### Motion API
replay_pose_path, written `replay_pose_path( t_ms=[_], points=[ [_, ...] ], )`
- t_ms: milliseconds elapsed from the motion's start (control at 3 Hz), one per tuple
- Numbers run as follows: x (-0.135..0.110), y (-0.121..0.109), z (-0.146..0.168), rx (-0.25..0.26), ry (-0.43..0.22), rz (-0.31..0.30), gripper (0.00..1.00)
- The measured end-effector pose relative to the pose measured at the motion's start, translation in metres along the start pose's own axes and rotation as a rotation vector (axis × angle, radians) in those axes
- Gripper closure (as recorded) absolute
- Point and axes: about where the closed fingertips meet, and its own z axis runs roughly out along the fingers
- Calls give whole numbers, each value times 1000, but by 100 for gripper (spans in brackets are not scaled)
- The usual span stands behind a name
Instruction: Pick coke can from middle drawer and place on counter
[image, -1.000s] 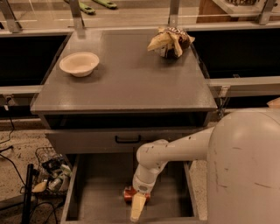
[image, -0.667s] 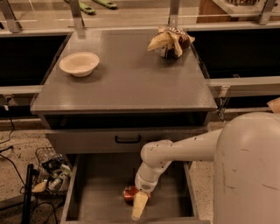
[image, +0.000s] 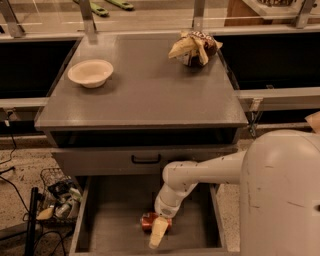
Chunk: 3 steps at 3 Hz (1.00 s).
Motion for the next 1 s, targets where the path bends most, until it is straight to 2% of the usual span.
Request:
replay_pose_path(
  t_ms=[333, 667, 1000],
  points=[
    [5, 1, 9, -19, 5, 9, 0],
    [5, 1, 10, -19, 5, 9, 15],
    [5, 1, 10, -20, 5, 9, 5]
  ],
)
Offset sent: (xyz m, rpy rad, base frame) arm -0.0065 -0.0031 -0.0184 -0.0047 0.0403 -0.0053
